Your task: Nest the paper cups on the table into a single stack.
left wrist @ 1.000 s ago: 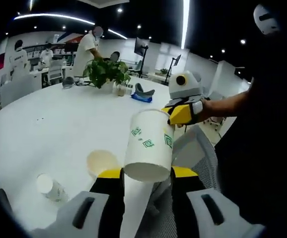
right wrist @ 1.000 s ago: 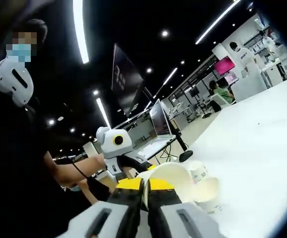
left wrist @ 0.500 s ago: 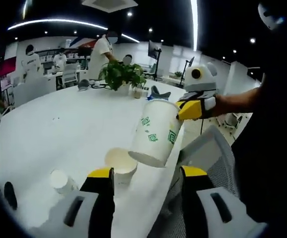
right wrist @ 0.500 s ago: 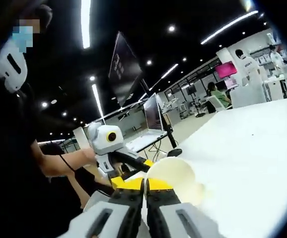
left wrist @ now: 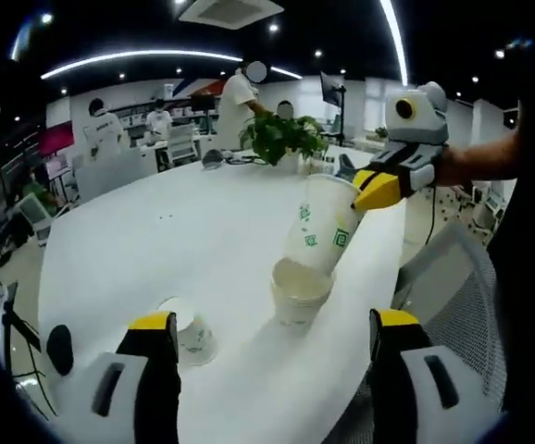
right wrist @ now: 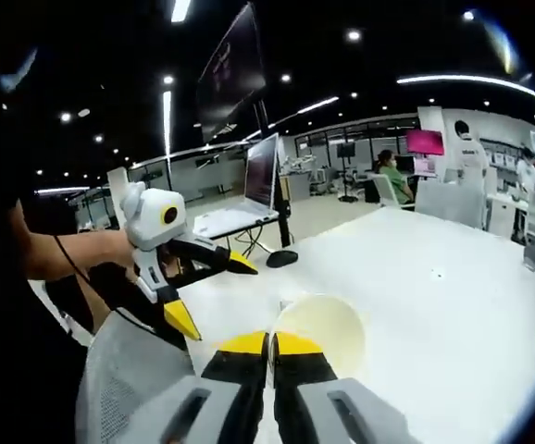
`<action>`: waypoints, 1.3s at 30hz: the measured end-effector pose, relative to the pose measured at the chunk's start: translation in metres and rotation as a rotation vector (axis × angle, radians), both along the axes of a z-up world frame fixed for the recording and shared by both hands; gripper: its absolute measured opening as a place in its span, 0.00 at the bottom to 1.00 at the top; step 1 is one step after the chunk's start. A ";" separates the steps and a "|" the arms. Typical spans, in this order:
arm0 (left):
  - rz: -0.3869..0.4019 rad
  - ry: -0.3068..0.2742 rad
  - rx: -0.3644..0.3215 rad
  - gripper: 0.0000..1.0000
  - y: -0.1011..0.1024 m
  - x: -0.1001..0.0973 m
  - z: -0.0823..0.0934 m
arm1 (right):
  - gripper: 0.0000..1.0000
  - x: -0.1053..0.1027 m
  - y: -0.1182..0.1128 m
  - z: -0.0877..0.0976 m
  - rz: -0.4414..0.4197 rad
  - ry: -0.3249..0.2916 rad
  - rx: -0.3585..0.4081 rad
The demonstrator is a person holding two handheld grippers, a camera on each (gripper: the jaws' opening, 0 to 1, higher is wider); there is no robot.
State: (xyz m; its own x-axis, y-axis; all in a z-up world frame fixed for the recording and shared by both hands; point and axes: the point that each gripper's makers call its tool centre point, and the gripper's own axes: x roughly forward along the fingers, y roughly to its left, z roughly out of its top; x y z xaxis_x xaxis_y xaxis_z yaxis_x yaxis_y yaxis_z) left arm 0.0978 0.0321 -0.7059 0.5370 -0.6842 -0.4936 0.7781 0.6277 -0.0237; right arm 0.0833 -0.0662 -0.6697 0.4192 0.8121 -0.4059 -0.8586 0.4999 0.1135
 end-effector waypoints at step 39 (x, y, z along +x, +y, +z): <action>0.083 0.053 0.091 0.75 0.030 0.098 -0.081 | 0.02 0.016 0.045 -0.091 0.104 0.172 -0.224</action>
